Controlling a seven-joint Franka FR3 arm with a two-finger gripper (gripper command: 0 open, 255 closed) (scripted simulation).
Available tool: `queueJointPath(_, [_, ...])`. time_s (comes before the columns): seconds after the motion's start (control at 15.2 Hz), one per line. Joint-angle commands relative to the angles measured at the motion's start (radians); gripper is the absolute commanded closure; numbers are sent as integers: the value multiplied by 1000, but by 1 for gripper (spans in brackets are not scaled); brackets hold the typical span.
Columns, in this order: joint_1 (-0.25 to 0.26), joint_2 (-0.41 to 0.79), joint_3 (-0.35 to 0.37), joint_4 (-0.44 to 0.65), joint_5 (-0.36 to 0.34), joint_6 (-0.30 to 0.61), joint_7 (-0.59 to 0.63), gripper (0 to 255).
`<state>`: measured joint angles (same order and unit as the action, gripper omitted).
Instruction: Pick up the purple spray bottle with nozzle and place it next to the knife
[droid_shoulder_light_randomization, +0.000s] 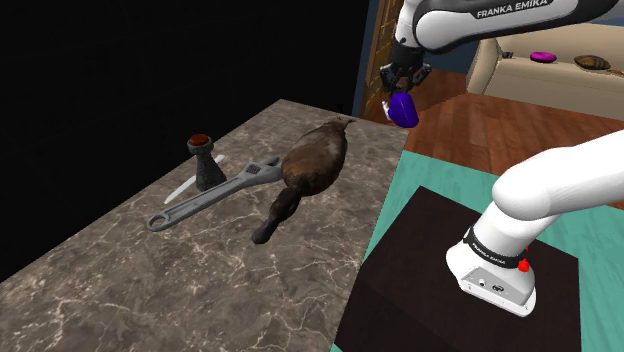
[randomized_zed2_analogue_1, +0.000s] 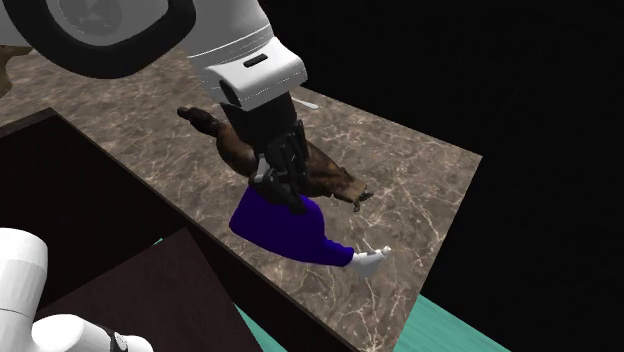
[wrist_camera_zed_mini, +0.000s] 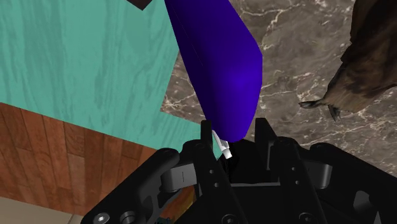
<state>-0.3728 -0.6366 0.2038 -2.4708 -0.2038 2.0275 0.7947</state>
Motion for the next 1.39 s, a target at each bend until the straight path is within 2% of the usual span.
queueJointPath(0.0, [0,1,-1,27,2,-25,-6,255])
queueJointPath(1.32, [-9,31,-9,314,11,-276,-70,255])
